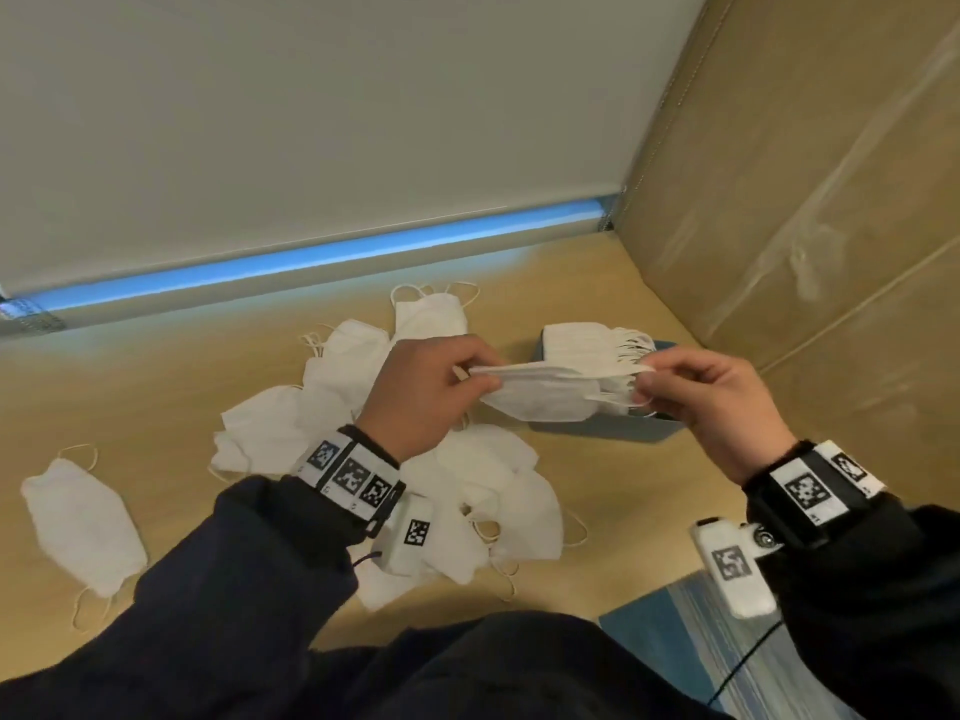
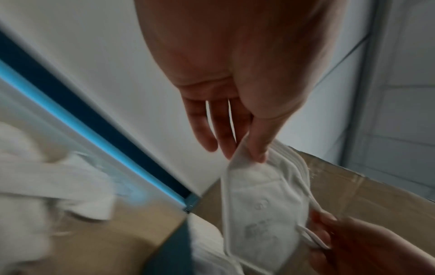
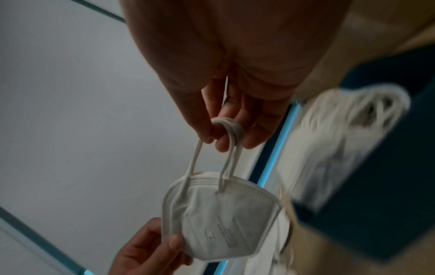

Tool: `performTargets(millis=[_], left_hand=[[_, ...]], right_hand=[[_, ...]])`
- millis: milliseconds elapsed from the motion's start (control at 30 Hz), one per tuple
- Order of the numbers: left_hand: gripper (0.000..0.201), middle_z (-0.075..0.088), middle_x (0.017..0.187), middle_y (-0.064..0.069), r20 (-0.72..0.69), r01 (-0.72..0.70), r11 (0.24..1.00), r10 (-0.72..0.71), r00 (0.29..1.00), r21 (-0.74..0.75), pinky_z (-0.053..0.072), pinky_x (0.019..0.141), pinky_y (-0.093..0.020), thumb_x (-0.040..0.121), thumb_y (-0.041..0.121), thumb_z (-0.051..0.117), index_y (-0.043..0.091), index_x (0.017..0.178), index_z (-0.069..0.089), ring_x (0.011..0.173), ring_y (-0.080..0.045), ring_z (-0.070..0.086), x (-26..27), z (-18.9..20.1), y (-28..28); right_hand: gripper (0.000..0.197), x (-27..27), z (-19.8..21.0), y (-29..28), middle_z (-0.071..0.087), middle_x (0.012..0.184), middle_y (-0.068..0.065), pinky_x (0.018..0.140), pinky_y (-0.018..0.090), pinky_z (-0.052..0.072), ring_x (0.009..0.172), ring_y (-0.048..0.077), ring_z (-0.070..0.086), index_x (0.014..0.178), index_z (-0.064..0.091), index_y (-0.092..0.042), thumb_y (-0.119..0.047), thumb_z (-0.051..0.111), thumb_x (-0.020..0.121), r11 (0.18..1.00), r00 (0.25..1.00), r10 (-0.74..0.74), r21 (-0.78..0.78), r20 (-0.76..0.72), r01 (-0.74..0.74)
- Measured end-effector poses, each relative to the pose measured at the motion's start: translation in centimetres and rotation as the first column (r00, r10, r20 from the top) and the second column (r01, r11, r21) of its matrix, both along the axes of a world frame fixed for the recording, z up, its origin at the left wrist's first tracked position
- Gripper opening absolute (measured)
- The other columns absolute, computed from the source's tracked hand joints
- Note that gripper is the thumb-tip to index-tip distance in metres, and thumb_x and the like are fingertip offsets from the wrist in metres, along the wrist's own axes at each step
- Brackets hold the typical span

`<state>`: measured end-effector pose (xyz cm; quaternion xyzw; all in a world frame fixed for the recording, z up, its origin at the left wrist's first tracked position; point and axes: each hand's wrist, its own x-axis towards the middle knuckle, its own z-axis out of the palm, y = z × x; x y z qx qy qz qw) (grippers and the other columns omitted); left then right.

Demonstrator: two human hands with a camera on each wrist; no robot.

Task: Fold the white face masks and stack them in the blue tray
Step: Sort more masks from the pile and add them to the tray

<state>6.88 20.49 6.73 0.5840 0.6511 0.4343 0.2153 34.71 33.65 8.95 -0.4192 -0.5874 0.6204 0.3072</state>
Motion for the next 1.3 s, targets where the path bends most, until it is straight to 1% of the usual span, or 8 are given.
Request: performTargets(millis=[333,567,733,900,1033,1100,1200,1300], left_hand=[[0.013,0.075,0.095,0.0,-0.242,0.141,0.977,-0.177,0.954,-0.16,0.05,0.081,-0.037,0.09,0.023,0.072,0.021,0.102,0.077,0.088,-0.021,0.066,7.3,-5.4,10.4],[0.021,0.072,0.101,0.005,-0.527,0.073,0.988,-0.136,0.839,-0.139,0.039,0.081,-0.038,0.082,0.025,0.075,0.024,0.103,0.074,0.099,-0.026,0.059,6.6,-8.9,10.3],[0.019,0.066,0.103,0.003,-0.404,-0.049,0.99,-0.008,0.915,-0.13,0.047,0.083,-0.045,0.085,0.033,0.072,0.024,0.101,0.069,0.098,-0.025,0.059,6.3,-8.7,9.1],[0.022,0.065,0.095,0.013,-0.05,-0.321,0.943,0.317,0.947,-0.091,0.045,0.078,-0.023,0.081,0.025,0.082,0.03,0.098,0.07,0.088,-0.008,0.058,3.8,-8.1,4.1],[0.052,0.058,0.126,0.012,-0.244,-0.208,0.885,0.112,0.963,-0.416,0.044,0.1,-0.038,0.071,0.06,0.077,0.042,0.118,0.064,0.118,-0.014,0.052,1.1,-9.7,-2.3],[0.098,0.029,0.161,0.001,-0.401,-0.187,0.736,-0.124,0.908,-0.65,0.027,0.119,-0.055,0.056,0.081,0.068,0.051,0.145,0.04,0.149,-0.028,0.024,-0.1,-11.3,-5.1],[0.129,-0.013,0.169,0.001,-0.425,-0.19,0.617,-0.259,0.867,-0.764,0.009,0.121,-0.062,0.051,0.076,0.076,0.058,0.154,0.001,0.156,-0.031,-0.01,-1.1,-12.7,-8.1],[0.096,0.028,0.16,0.003,-0.427,-0.204,0.709,-0.15,0.892,-0.675,0.038,0.111,-0.049,0.069,0.052,0.083,0.049,0.15,0.032,0.144,-0.027,0.03,-2.6,-12.5,-9.5]], right_hand=[[0.012,5.9,-5.9,7.2,0.074,0.087,0.028,0.093,0.057,0.057,0.078,0.03,0.071,0.092,0.076,-0.004,0.005,0.072,0.087,0.993,0.961,-0.103,0.081,0.255,0.085],[0.013,5.6,-8.8,8.7,0.076,0.08,0.0,0.073,0.047,0.063,0.08,0.031,0.072,0.084,0.079,-0.027,-0.016,0.085,0.08,0.973,0.89,-0.029,0.215,0.455,-0.079],[0.018,3.8,-7.9,8.8,0.064,0.079,-0.001,0.06,0.028,0.047,0.066,0.012,0.056,0.092,0.077,-0.021,-0.011,0.084,0.079,0.98,0.944,-0.091,0.199,0.317,0.027],[0.002,-0.1,-3.8,4.4,0.065,0.067,0.008,0.056,0.029,0.051,0.056,0.018,0.057,0.088,0.073,-0.005,-0.006,0.075,0.089,0.984,0.994,0.069,0.156,0.086,-0.081],[0.012,-4.2,-5.3,-0.1,0.076,0.088,0.012,0.069,0.039,0.061,0.075,0.019,0.073,0.102,0.073,-0.007,-0.01,0.075,0.09,0.85,0.821,0.524,-0.083,0.224,-0.52],[0.025,-6.3,-8.2,-1.9,0.074,0.107,0.002,0.085,0.037,0.059,0.093,0.015,0.071,0.11,0.072,-0.019,-0.024,0.079,0.087,0.744,0.656,0.632,-0.086,0.414,-0.662],[0.047,-9.2,-12.0,-3.2,0.057,0.128,-0.002,0.087,0.024,0.04,0.116,0.017,0.057,0.127,0.062,-0.026,-0.031,0.079,0.084,0.672,0.52,0.574,-0.002,0.633,-0.74],[0.073,-11.3,-14.7,-3.9,0.047,0.14,0.003,0.103,0.032,0.038,0.13,0.024,0.043,0.141,0.05,-0.029,-0.044,0.081,0.077,0.653,0.466,0.487,0.046,0.739,-0.756]])
